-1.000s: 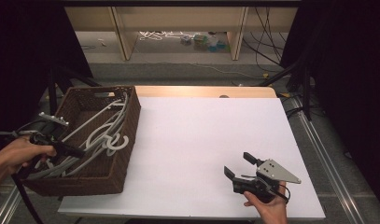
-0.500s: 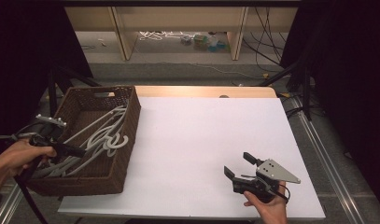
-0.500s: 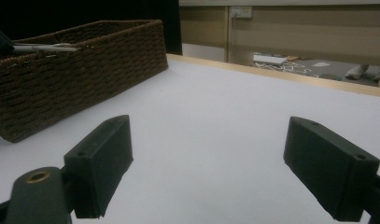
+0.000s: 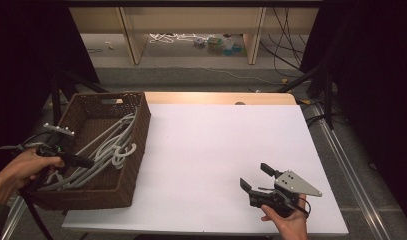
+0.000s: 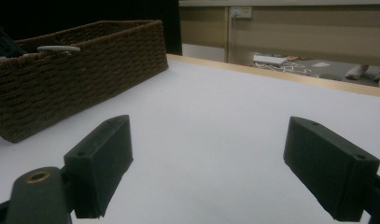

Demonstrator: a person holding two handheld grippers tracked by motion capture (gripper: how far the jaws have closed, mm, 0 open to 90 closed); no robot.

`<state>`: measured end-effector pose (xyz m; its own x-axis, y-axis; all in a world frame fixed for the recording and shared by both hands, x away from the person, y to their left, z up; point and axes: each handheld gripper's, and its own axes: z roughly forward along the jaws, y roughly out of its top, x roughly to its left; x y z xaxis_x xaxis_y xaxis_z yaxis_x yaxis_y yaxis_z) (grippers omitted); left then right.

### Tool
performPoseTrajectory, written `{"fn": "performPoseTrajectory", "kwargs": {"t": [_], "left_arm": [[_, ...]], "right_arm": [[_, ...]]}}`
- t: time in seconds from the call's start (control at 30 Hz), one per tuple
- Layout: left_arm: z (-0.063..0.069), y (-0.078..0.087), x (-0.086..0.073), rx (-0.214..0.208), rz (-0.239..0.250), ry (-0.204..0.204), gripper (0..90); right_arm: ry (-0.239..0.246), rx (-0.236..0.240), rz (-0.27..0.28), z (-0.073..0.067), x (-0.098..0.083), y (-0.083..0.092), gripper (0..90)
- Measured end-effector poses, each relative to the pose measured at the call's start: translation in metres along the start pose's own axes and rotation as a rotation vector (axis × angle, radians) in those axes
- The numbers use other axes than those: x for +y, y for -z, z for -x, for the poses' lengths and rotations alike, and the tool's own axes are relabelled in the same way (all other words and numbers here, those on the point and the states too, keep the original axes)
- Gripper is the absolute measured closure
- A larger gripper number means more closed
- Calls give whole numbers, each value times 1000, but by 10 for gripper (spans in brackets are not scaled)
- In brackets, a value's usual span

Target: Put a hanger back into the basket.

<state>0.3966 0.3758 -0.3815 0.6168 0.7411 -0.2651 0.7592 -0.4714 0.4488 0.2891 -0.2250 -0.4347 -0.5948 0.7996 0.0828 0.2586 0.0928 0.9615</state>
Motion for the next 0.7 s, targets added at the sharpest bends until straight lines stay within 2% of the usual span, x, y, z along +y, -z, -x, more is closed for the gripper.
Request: {"fn": "performPoseTrajectory", "kwargs": {"t": [0.1,0.13,0.2,0.23,0.27,0.3,0.33,0.4,0.5,0.53,0.57,0.63,0.7], "left_arm": [[1,3,1,26,8,21,771],[2,3,1,34,33,42,746],[2,6,1,62,35,37,700],[4,6,0,74,66,67,675],[4,7,0,66,54,48,674],[4,8,-1,76,37,27,690],[6,7,-2,75,44,35,704],[7,6,-3,67,38,23,711],[12,9,0,68,76,25,669],[17,9,2,76,111,47,640],[21,10,4,79,132,50,606],[28,14,7,88,177,25,544],[37,15,10,86,238,34,490]], "right_arm": [[-5,5,-9,0,0,0,163],[-8,9,-2,0,0,0,163],[-7,8,5,0,0,-1,164],[0,-3,1,0,0,0,163],[1,-3,4,0,0,0,164],[0,-3,5,0,0,0,163],[-2,-6,3,1,0,0,164],[-6,-7,0,0,0,0,164],[-5,-7,-1,0,0,0,164],[-16,7,2,0,0,-1,163],[-17,10,5,1,-1,-1,163],[-8,-8,-1,1,0,0,163],[-7,-5,-11,1,0,1,163]]}}
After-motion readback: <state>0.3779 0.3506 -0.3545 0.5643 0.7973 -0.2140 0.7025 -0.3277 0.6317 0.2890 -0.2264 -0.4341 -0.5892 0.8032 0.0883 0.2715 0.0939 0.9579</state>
